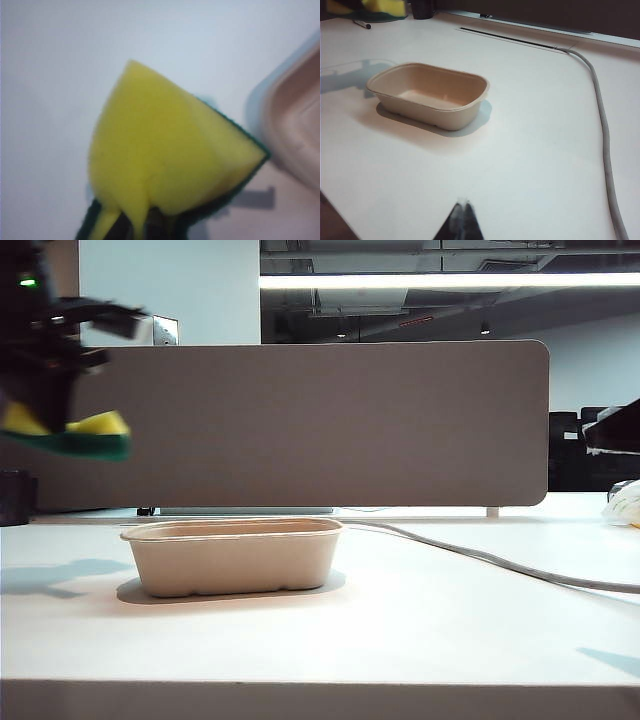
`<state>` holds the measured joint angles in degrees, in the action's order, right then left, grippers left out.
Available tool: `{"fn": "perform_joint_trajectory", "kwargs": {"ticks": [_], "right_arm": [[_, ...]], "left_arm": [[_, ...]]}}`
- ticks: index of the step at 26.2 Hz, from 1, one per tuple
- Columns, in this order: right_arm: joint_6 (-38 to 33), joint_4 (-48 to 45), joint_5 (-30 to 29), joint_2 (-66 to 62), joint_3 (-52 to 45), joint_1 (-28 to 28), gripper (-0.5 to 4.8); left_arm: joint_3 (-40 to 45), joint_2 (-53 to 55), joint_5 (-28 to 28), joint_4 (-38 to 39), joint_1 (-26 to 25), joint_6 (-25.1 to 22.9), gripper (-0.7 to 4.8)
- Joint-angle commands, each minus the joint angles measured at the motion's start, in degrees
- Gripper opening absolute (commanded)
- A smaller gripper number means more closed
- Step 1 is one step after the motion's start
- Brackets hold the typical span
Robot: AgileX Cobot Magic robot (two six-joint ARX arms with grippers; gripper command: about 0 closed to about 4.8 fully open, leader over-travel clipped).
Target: Take out the cleaning sponge from the paper lunch box and place it on the table.
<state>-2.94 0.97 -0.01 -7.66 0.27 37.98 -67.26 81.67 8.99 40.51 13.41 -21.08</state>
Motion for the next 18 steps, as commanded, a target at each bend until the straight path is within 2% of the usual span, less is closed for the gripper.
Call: {"fn": "perform_joint_trajectory", "kwargs": {"ticks": [1,3,9,11,14,16,18], "right_arm": [[0.0,-0.8,0.0,0.0,0.0,0.1,-0.05],[0.0,-0.8,0.0,0.0,0.0,0.0,-0.05],[0.0,-0.8,0.0,0.0,0.0,0.1,-0.05],[0.0,-0.8,0.0,0.0,0.0,0.1,-0.05],[0.0,-0.8,0.0,0.0,0.0,0.0,-0.05],[0.0,-0.8,0.0,0.0,0.0,0.0,-0.05],[0.0,-0.8,0.0,0.0,0.0,0.0,-0.05]], "left_arm": [[-0.1,-0.2,-10.7,0.7,-3.1,4.0,-0.06],[0.0,0.0,-13.9,0.7,-3.6,5.4,-0.06],[0.0,0.1,-14.1,1.5,-3.5,5.8,-0.05],[0.0,0.1,-12.1,2.2,-3.6,6.9,0.03],[0.0,0.1,-5.9,2.7,-3.8,7.2,0.85],[0.0,0.1,-3.8,3.4,-4.0,7.6,0.89],[0.0,0.1,-4.1,4.4,-4.0,8.0,0.90]]}}
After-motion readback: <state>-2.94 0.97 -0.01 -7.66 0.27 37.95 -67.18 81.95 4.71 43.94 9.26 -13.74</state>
